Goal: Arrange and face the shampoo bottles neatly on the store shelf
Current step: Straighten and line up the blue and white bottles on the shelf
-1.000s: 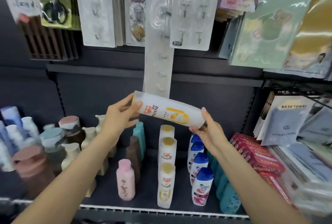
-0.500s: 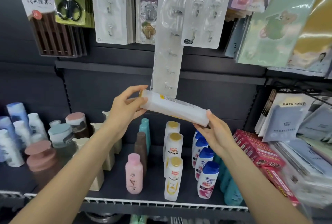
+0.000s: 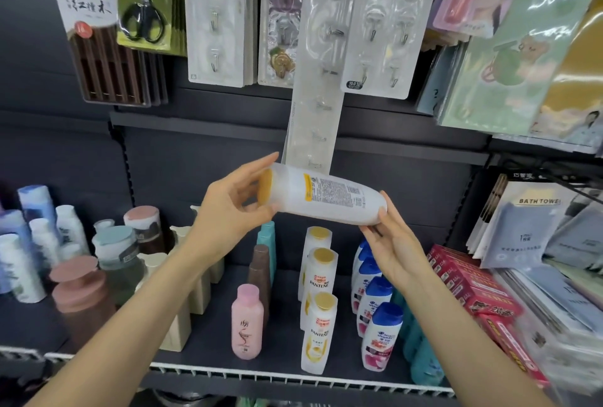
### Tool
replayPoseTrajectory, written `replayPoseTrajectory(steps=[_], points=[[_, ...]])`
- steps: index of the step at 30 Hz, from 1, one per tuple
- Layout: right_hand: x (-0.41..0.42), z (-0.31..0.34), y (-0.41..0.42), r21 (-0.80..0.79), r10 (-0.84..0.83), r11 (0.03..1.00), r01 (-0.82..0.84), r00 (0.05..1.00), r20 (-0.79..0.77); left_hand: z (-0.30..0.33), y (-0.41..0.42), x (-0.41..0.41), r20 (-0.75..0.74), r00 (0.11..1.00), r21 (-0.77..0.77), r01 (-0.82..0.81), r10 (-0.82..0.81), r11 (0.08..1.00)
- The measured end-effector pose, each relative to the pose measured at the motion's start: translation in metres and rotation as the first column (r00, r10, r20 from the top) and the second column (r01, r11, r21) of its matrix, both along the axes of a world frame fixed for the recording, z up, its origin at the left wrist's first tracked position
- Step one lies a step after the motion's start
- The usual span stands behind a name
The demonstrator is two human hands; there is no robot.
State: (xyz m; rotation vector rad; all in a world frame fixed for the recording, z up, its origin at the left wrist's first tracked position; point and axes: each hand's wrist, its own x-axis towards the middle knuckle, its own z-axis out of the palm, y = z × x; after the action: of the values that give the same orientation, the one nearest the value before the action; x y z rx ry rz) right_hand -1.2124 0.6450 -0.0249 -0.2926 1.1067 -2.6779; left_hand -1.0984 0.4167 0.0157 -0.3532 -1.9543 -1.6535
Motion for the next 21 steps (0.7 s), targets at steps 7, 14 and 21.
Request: replayPoseTrajectory(steps=[7, 14, 21], points=[[-0.001, 0.001, -0.003, -0.004, -0.001, 1.000, 0.001, 1.000, -0.005, 0.005, -0.004, 0.002, -0.019, 1.000, -0.009, -0.009, 0.008, 1.000], [0.002, -0.001, -0.004, 0.132, -0.072, 0.989, 0.062, 0.995, 0.072, 0.003, -0.014, -0.005, 0.068, 0.995, 0.056, -0.082, 0.078, 0.995], [0.007, -0.004, -0.003, 0.229, -0.023, 0.973, 0.021, 1.000, 0.007, 0.001, -0.015, -0.011, 0.169, 0.984, 0.062, -0.075, 0.063, 0.995]])
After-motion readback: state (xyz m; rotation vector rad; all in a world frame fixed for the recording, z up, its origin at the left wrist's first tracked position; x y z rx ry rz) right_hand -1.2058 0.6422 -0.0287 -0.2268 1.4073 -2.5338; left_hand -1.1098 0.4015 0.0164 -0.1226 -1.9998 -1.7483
